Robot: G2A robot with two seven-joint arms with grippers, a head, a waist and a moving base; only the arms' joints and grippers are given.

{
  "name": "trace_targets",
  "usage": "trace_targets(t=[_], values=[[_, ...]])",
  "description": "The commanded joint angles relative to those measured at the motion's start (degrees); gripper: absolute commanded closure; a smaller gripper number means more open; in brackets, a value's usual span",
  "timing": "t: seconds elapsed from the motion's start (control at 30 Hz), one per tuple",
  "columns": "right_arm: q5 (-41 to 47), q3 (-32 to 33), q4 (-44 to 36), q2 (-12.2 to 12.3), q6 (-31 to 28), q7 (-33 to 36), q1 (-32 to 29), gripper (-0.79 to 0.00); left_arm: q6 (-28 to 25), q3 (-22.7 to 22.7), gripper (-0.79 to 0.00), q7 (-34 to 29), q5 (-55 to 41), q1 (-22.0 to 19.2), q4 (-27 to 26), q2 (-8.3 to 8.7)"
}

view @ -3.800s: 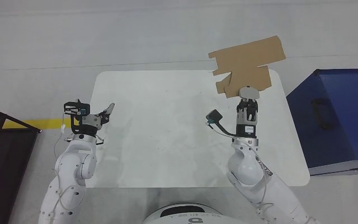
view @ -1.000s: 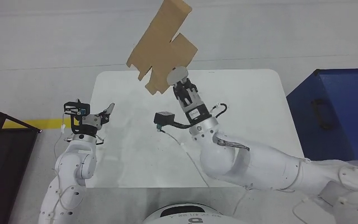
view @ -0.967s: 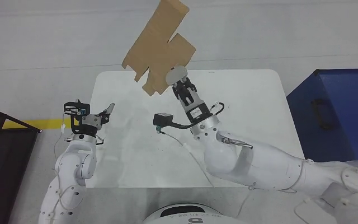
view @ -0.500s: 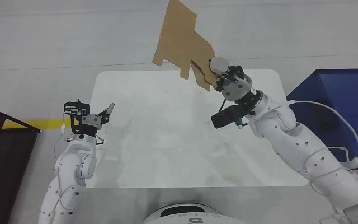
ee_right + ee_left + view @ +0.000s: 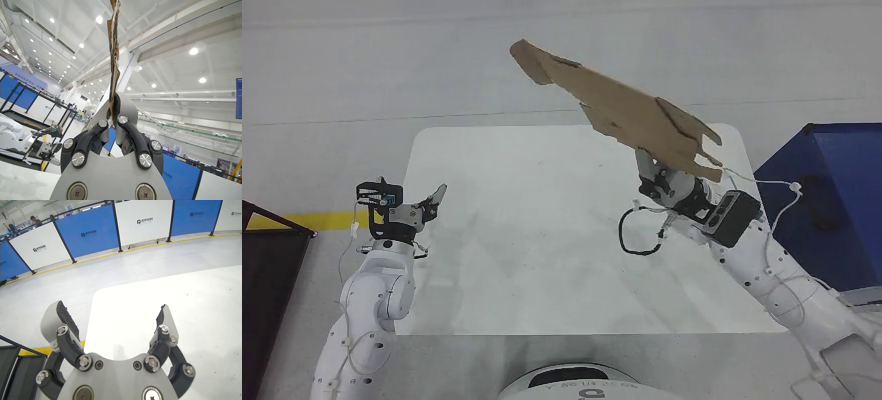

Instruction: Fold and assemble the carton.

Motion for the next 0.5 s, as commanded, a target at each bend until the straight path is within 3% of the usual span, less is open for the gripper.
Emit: trace_targets(t=[0.0, 0.37, 0.4, 0.47], values=[[0.16, -1.02, 1.56, -0.96, 0.93, 2.78, 1.16, 0.0, 0.0, 0.0, -0.785, 0.0, 0.0, 0.0, 0.0, 0.0], [-0.69, -1.07, 1.78, -1.08, 1.75, 3.48, 1.45, 0.0, 0.0, 0.0, -0.785, 0.0, 0.0, 0.0, 0.0, 0.0], [-0.37, -1.23, 1.38, -1.12, 1.04, 3.54, 1.32, 0.0, 0.0, 0.0, -0.785, 0.0, 0.0, 0.0, 0.0, 0.0], [3.7, -1.32, 1.44, -1.38, -6.08, 4.72, 1.55, 0.0, 0.0, 0.0, -0.785, 0.0, 0.0, 0.0, 0.0, 0.0]])
